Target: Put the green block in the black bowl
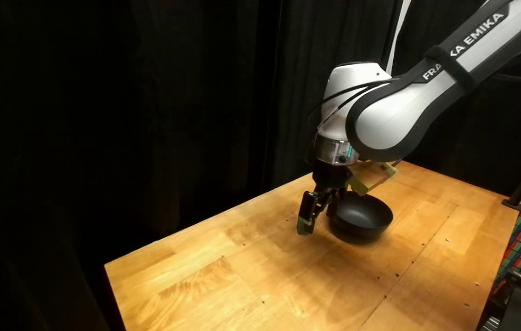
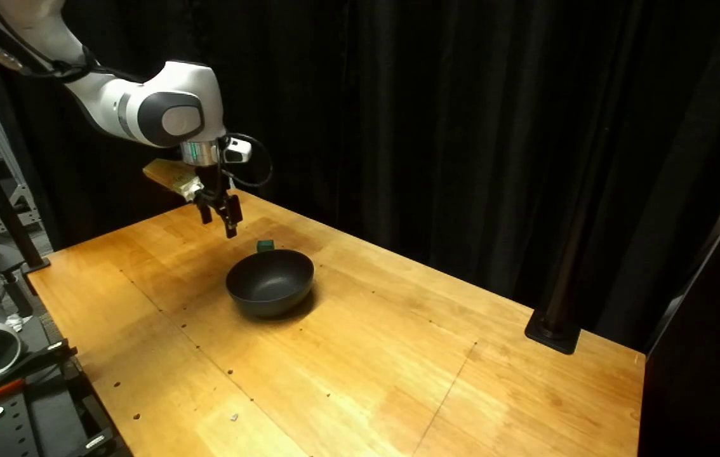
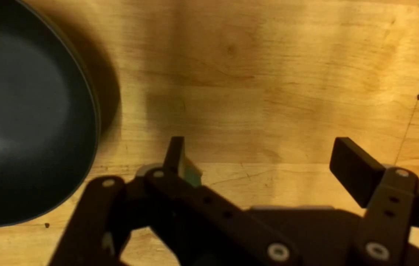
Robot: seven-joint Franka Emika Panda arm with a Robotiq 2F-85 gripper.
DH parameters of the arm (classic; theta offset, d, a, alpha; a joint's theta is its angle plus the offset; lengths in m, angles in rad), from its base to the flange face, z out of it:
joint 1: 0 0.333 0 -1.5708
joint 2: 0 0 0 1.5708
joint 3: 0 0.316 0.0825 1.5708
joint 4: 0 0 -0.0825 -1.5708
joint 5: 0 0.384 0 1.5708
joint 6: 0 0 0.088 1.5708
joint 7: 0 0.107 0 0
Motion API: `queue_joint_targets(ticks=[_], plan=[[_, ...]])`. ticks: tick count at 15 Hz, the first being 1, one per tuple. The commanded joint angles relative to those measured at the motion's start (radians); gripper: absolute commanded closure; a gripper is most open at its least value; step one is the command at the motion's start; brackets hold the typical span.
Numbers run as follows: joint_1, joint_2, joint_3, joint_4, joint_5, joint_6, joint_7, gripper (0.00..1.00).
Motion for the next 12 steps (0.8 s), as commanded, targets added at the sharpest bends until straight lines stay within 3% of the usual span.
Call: queue_joint_targets(ticks=[1,12], plan=[[0.028,0.08,-0.027,0.099,-0.02,0.029,0.034,0.0],[0.018,0.262,-0.097,0.333,0.0,-0.029,0.067,0.0]])
